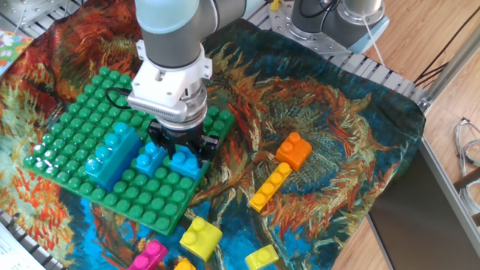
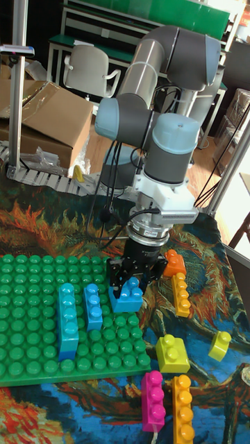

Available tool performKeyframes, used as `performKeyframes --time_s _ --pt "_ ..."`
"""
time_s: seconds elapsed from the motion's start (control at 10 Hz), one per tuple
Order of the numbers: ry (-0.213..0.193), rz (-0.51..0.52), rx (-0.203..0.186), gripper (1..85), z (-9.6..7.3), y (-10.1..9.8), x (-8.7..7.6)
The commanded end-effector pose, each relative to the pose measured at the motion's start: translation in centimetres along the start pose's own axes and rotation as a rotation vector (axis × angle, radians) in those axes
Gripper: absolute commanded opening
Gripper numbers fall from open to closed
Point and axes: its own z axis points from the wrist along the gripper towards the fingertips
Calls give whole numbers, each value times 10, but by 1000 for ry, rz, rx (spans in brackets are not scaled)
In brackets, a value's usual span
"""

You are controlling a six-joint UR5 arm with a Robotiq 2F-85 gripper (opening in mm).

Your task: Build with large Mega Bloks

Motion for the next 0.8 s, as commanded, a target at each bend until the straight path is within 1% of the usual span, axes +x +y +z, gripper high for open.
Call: performKeyframes --time_s 0.0,0.1,0.5,0.6,0.7 --pt "-21 -1 -28 600 0 0 -8" --pt "-27 1 -39 653 0 1 -10" --pt "-34 -6 -48 653 -1 -1 -10" --pt "-34 -10 -68 653 -5 -1 -9" --pt "-26 -19 -72 653 -12 -6 -9"
